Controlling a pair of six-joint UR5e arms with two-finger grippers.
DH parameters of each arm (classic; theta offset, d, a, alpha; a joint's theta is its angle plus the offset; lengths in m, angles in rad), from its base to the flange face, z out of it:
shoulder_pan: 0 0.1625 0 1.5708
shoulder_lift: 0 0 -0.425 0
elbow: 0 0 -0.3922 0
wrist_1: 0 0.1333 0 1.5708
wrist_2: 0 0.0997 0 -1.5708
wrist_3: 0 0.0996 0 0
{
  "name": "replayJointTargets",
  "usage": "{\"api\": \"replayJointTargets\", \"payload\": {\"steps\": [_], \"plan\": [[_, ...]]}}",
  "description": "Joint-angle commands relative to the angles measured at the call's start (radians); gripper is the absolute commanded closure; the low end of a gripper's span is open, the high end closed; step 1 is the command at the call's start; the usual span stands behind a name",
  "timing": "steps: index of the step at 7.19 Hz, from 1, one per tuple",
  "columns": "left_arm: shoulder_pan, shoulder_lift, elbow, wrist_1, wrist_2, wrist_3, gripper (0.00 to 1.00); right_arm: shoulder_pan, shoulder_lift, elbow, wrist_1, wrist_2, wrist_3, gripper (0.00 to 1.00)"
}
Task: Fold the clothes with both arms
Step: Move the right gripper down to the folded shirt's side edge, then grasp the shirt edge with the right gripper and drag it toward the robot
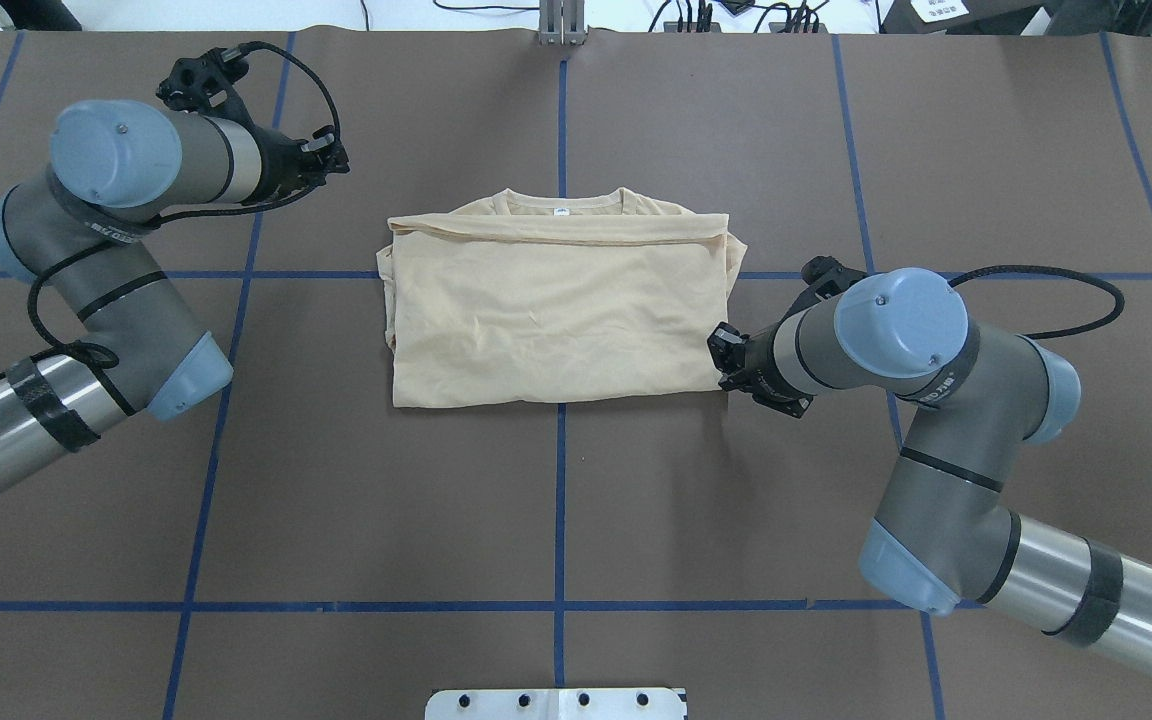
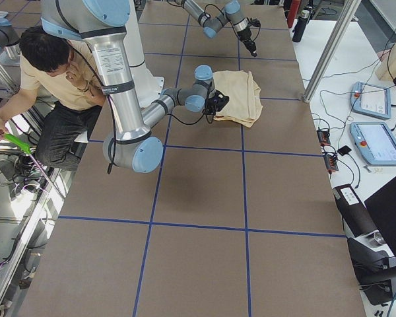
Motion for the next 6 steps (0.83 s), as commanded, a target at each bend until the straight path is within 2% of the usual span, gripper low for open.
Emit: {"api": "replayJointTargets", "payload": {"steps": [1, 3, 5, 6], "plan": [[0.000, 0.001, -0.001, -0.001, 0.001, 0.001, 0.60, -0.005, -0.062, 0.081, 0.000, 0.004, 0.044, 1.00], [0.000, 0.001, -0.012, -0.003, -0.003, 0.001, 0.61, -0.133, -0.157, 0.244, 0.000, -0.006, 0.185, 1.00], [-0.002, 0.001, -0.050, -0.003, -0.014, -0.001, 0.60, -0.289, -0.208, 0.302, 0.000, -0.020, 0.236, 1.00], [-0.003, 0.001, -0.075, 0.000, -0.066, -0.010, 0.59, -0.346, -0.210, 0.302, 0.000, -0.020, 0.236, 1.00]]}}
